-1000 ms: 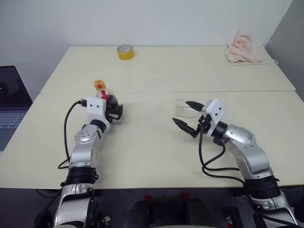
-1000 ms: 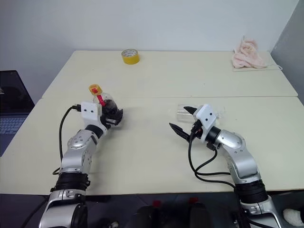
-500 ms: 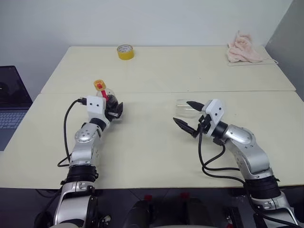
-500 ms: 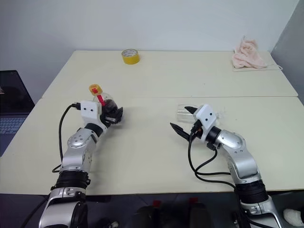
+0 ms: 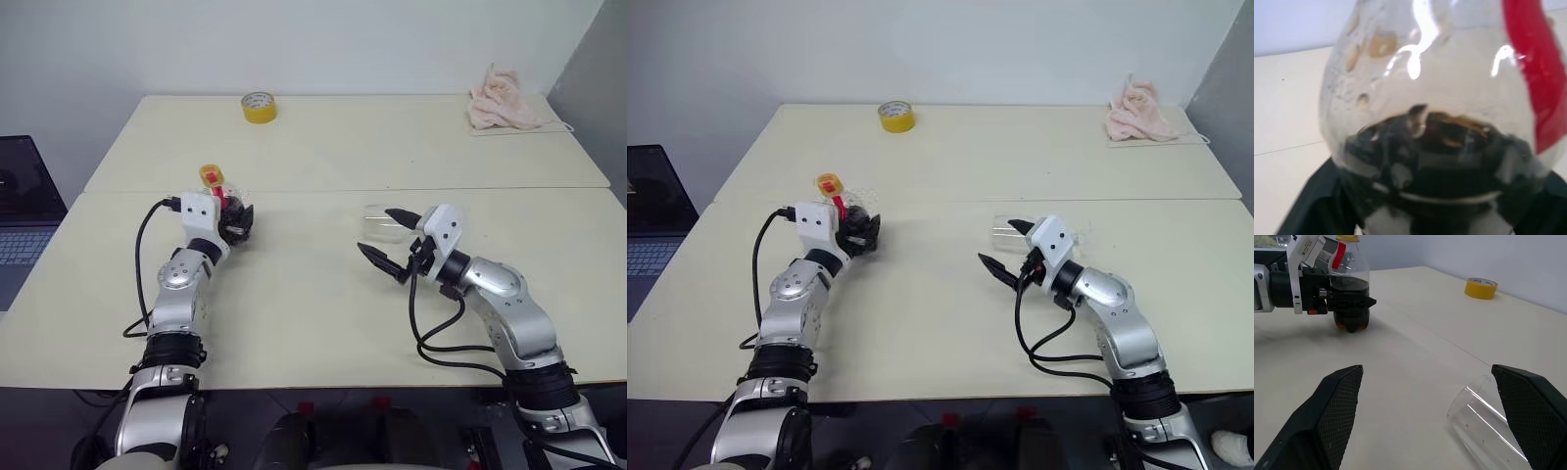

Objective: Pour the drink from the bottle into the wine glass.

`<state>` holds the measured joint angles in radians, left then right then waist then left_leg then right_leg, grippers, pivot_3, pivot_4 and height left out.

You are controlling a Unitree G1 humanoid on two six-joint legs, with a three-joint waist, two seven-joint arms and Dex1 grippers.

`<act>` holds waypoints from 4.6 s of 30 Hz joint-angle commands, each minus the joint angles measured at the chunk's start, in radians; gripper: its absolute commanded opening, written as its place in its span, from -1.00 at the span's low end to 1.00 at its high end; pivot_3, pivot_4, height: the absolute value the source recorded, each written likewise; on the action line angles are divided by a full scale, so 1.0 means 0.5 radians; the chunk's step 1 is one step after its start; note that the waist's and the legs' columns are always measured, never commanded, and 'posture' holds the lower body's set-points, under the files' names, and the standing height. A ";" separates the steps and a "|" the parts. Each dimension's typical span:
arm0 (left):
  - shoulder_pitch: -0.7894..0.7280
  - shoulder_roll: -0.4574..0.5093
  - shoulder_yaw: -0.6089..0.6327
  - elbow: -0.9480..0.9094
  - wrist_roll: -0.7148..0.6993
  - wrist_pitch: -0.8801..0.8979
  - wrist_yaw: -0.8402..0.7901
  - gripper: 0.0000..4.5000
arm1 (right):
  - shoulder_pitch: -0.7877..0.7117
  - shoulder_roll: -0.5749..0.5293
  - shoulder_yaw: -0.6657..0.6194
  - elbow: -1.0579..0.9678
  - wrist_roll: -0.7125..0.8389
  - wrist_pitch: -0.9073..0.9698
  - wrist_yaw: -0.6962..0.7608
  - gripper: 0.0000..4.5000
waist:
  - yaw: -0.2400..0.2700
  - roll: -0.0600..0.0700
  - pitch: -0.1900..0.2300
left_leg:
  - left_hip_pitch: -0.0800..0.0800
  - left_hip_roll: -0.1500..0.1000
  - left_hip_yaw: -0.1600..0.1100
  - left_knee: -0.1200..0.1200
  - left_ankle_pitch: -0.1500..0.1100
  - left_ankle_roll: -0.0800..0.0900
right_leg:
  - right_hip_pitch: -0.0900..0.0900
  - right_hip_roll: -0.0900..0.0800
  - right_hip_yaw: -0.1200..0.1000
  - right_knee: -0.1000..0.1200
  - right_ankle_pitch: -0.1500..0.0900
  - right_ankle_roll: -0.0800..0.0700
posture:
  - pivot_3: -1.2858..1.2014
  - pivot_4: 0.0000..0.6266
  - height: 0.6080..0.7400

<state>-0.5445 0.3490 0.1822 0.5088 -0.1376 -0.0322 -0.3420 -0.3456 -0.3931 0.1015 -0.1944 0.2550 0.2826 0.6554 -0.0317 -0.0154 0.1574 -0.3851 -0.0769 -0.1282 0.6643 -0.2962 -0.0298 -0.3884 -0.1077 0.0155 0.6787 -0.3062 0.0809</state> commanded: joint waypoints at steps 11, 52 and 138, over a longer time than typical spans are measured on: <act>-0.022 0.000 0.017 -0.045 -0.041 -0.044 -0.021 -0.08 | -0.036 -0.022 -0.029 -0.125 0.021 0.029 0.001 1.00 | -0.001 0.000 0.000 | 0.000 0.000 0.000 0.000 0.000 0.000 | 0.000 0.000 0.000 0.000 0.000 0.000 | 0.03 -0.52 1.00; 0.071 -0.334 -0.810 -0.875 0.220 0.579 -0.236 -0.08 | -0.705 0.076 -0.044 -0.265 0.309 1.021 -0.354 1.00 | -0.003 0.000 0.000 | -0.011 -0.001 -0.002 0.003 0.000 0.000 | -0.006 -0.001 -0.002 0.002 0.000 0.000 | 0.03 -0.52 1.00; 0.118 0.031 -0.821 -1.386 -0.282 0.797 -1.070 -0.08 | -0.876 -0.368 0.269 0.123 0.566 0.387 1.628 0.00 | -0.001 -0.001 0.001 | -0.012 0.000 -0.005 0.005 0.000 0.000 | -0.003 -0.001 -0.005 -0.002 0.000 0.000 | 0.03 -0.52 1.00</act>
<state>-0.4383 0.3763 -0.2819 -0.1563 -0.2663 0.4047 -0.9063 -0.7936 -0.5836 0.1894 -0.0794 0.5151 0.4499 1.4365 -0.0324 -0.0157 0.1577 -0.3911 -0.0770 -0.1307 0.6666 -0.2961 -0.0299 -0.3898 -0.1082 0.0131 0.6776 -0.3062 0.0809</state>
